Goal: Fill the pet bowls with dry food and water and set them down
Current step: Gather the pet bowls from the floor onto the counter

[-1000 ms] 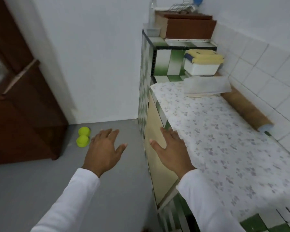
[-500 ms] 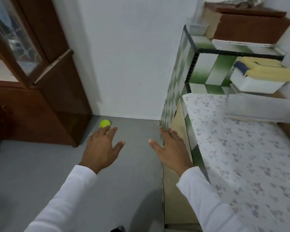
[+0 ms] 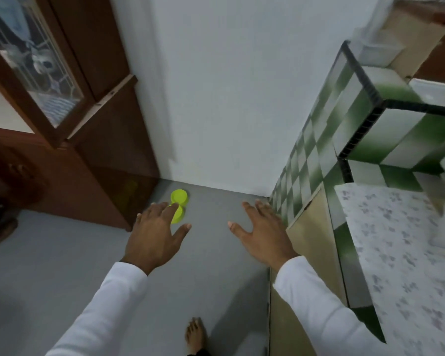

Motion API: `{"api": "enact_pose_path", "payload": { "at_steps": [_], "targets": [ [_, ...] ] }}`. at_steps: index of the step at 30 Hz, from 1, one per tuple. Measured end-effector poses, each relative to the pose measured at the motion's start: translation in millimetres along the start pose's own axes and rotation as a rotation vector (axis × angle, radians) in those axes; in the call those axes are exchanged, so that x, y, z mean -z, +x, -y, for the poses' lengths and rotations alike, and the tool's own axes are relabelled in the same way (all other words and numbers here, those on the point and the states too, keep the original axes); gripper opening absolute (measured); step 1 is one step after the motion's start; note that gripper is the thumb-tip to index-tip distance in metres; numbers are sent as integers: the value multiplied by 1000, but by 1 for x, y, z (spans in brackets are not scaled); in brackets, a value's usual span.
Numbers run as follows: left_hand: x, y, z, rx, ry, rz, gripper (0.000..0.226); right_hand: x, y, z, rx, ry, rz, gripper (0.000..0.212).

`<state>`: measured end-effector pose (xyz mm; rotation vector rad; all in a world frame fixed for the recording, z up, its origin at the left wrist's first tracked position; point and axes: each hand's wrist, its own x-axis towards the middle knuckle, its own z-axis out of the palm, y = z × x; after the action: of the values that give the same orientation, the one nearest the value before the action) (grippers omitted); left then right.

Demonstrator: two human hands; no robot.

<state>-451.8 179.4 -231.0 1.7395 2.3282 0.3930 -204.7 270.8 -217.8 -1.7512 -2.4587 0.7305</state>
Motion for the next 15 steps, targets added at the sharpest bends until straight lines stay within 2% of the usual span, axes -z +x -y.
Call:
{"api": "enact_pose_path", "payload": {
  "at_steps": [15],
  "targets": [
    [-8, 159, 83, 93, 28, 57, 90, -1, 191, 58, 25, 35, 69, 80]
  ]
}}
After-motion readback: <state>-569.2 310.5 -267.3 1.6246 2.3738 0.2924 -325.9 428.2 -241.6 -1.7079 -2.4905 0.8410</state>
